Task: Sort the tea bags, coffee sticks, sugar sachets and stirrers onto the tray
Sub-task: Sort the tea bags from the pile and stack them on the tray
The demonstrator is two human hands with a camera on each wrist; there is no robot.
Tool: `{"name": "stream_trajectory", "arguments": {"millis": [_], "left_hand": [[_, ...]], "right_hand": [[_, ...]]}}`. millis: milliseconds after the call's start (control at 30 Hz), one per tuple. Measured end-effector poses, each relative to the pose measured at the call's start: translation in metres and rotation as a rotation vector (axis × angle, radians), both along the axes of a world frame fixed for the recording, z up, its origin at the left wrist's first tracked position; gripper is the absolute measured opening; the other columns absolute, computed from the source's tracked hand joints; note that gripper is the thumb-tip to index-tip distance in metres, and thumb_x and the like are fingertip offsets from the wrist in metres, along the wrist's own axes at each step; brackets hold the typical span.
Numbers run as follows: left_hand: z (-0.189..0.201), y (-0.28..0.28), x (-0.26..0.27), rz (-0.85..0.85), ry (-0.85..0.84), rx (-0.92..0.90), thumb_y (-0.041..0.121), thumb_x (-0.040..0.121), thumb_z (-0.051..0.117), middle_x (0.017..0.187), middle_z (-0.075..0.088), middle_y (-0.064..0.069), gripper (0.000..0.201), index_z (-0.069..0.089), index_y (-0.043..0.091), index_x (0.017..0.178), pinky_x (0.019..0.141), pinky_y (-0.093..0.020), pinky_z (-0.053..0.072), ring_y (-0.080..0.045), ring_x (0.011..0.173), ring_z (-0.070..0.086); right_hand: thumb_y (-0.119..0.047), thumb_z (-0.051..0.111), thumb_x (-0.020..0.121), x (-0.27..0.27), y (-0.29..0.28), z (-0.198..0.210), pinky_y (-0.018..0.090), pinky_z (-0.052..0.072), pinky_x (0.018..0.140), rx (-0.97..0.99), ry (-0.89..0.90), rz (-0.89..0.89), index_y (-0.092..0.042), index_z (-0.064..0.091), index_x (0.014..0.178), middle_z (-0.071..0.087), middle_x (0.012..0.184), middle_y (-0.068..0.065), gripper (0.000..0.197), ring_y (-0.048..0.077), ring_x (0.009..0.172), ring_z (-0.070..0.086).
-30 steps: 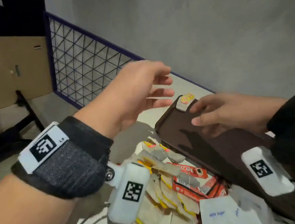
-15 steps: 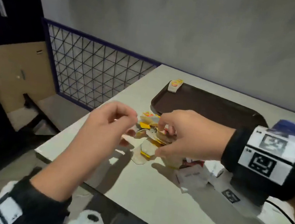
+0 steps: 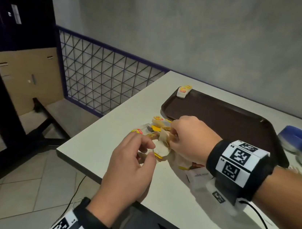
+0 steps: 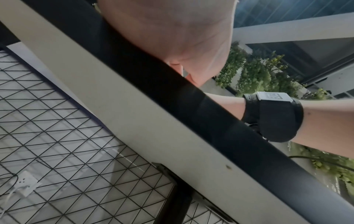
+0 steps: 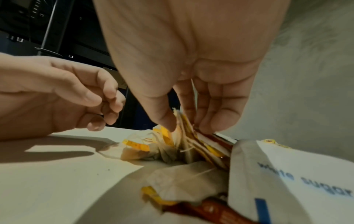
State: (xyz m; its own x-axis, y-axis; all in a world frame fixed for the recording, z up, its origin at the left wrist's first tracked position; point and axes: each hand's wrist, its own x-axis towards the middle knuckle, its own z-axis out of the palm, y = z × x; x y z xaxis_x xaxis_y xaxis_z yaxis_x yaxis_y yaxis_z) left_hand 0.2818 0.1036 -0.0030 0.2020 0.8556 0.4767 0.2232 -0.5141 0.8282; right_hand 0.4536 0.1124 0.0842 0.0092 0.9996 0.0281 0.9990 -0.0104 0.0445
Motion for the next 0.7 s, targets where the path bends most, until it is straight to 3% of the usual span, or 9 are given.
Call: {"name": "stream_trajectory", "arguments": {"millis": [100,267,400,500,700], "left_hand": [[-0.001,0.0,0.0,0.014,-0.025,0.017,-0.001,0.087,0.067,0.091,0.06,0.017,0.026,0.064,0.025,0.087,0.07,-0.012,0.046,-0.008,0.088,0.061],[-0.002,0.002,0.001,0.027,-0.007,0.03,-0.002,0.086,0.068,0.087,0.061,0.015,0.026,0.064,0.024,0.084,0.068,-0.011,0.044,-0.008,0.085,0.061],[-0.002,0.002,0.001,0.025,0.019,0.027,0.001,0.087,0.068,0.087,0.061,0.015,0.026,0.064,0.027,0.084,0.069,-0.009,0.042,-0.007,0.087,0.06],[-0.002,0.002,0.001,0.023,0.032,0.027,0.003,0.087,0.069,0.087,0.061,0.016,0.026,0.064,0.028,0.085,0.07,-0.01,0.043,-0.006,0.087,0.06],[-0.007,0.004,0.002,0.026,0.009,0.007,0.005,0.089,0.069,0.093,0.061,0.018,0.028,0.063,0.032,0.085,0.072,-0.015,0.047,-0.008,0.088,0.062]], "right_hand": [[-0.027,0.051,0.098,0.002,0.002,0.0,0.027,0.034,0.055,0.021,0.023,-0.034,-0.02,0.048,0.076,0.047,0.084,0.001,0.023,0.02,0.072,0.051],[-0.02,0.053,0.094,0.01,0.008,0.007,0.031,0.047,0.059,0.018,0.109,-0.106,-0.016,0.062,0.083,0.06,0.084,0.004,0.015,0.023,0.074,0.061],[-0.022,0.058,0.094,0.02,0.012,0.021,0.028,0.049,0.064,0.025,0.289,-0.167,-0.02,0.069,0.088,0.065,0.088,0.001,0.013,0.019,0.082,0.062],[-0.023,0.063,0.096,0.028,0.012,0.036,0.023,0.046,0.057,0.024,0.467,-0.205,-0.016,0.071,0.091,0.066,0.083,0.001,0.012,0.013,0.073,0.059],[-0.021,0.066,0.097,0.043,0.001,0.064,0.026,0.044,0.055,0.005,0.826,-0.309,-0.01,0.071,0.09,0.059,0.074,0.005,0.015,0.013,0.061,0.05]]}}
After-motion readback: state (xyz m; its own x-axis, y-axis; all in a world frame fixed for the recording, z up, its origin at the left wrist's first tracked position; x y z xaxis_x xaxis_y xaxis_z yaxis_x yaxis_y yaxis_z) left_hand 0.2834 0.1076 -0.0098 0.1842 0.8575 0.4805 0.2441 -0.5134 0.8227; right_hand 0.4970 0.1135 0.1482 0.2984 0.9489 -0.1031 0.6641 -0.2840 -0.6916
